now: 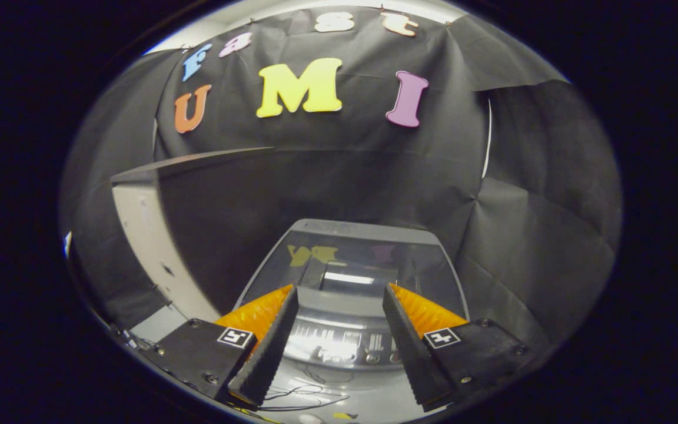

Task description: Put the clothes into the washing machine and then close the washing machine lid.

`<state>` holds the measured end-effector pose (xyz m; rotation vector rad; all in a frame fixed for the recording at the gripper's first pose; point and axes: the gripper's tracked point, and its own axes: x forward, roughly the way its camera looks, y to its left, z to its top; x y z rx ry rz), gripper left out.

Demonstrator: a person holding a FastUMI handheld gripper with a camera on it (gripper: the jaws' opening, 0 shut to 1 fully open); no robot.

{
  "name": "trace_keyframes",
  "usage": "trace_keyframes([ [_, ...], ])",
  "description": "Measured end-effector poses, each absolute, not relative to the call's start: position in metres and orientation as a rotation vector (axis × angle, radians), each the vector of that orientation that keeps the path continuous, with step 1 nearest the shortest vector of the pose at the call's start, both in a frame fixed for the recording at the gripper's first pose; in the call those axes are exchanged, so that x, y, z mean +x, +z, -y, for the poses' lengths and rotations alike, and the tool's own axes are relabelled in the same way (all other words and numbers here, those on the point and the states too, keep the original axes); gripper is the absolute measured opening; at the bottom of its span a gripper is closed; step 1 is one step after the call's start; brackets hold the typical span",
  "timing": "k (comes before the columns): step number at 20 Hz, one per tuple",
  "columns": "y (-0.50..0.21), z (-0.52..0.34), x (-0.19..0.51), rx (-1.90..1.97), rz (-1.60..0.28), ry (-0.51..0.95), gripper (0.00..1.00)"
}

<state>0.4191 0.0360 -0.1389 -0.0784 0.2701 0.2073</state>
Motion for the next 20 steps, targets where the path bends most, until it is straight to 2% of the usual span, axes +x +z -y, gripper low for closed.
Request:
trace_keyframes([
  [9,-0.113,-0.043,0.222,0.033,-0.2,0.04,0.91],
  [12,-0.088,-0.038,0.185,0.038,-0.165,-0.003,0.91],
  [20,-0.038,-0.051,0.128,0.022,-0.089,0.015,0.92],
])
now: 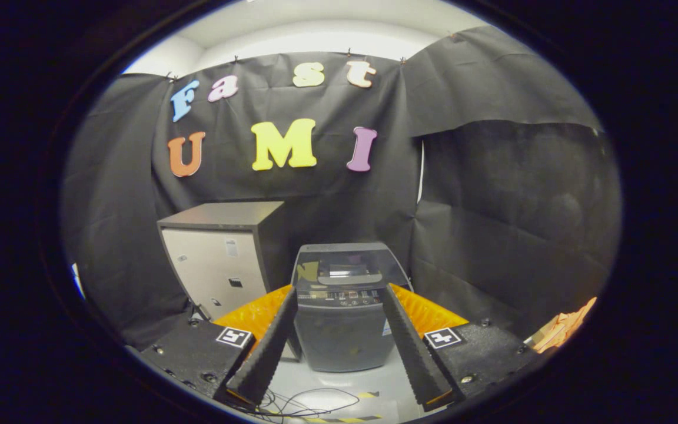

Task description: Put the clothes into the washing machine and then close the washing machine lid.

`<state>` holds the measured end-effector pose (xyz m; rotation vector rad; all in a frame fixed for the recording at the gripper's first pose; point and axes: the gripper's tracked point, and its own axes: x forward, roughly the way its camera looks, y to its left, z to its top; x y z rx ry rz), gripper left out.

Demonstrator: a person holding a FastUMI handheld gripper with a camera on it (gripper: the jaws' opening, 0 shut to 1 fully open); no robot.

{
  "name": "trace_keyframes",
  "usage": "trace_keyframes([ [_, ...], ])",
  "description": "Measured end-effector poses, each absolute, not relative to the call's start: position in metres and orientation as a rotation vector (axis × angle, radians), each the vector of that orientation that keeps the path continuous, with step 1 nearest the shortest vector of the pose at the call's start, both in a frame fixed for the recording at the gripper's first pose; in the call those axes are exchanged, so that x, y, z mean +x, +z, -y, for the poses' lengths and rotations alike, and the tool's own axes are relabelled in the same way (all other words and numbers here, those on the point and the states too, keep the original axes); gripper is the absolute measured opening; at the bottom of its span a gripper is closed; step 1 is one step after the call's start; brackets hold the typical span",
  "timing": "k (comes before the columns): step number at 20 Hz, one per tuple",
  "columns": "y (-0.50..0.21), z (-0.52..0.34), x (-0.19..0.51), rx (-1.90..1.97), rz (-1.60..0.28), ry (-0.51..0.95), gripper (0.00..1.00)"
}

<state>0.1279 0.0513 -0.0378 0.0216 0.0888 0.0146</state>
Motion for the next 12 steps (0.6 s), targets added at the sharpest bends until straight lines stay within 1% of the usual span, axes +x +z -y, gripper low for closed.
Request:
trace_keyframes([
  [4,-0.024,-0.059,0.109,0.013,-0.057,0.011,0.96],
  [5,-0.021,-0.059,0.105,0.01,-0.05,0.009,0.99],
  [6,-0.018,-0.061,0.103,0.013,-0.041,0.01,1.0],
  [12,-0.017,-0.069,0.1,0.012,-0.043,0.02,1.0],
])
